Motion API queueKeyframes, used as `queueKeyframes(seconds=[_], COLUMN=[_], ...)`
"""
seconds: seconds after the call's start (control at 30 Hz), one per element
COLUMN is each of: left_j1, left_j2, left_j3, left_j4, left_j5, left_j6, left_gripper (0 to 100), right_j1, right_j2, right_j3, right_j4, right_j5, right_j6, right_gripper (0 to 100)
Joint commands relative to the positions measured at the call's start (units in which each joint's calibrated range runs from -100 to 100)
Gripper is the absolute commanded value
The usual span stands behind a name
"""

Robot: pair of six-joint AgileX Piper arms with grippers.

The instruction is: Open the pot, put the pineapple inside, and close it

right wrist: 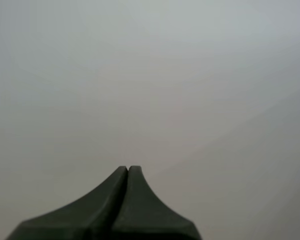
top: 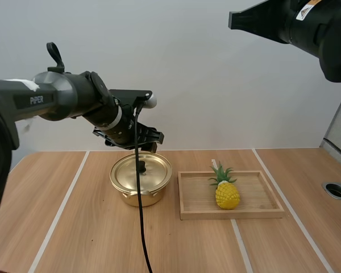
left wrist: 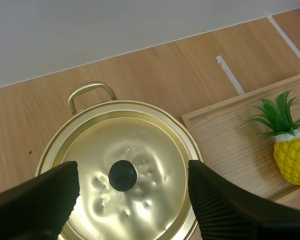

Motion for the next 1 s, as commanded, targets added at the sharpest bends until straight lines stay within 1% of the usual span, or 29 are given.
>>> queueKeyframes(seconds=[0.0,0.17,0.63,0.97], left_j1=[-0.22,-0.22,-0.22,-0.22], left_j2=[1.1,2.8,10.0,13.7], left_j3=[0.8,2.4,2.4,2.4], left_j4=[-1.2,-1.3,-1.9,-1.9], left_j5=[-1.3,-5.7,-9.1,-11.3], left_j6=[0.2,1.4,2.4,3.1], left_gripper=[100,100,100,100], right_j1=[-0.2,-0.2,-0.2,-0.2], right_j2=[-0.4,-0.4,-0.4,-0.4], right_j3=[-0.4,-0.4,-0.4,-0.4], right_j4=[0.1,0.1,0.1,0.1], right_j5=[-0.4,-0.4,-0.2,2.8], right_j6=[-0.1,-0.1,-0.1,-0.1], right_gripper=[0,0,0,0])
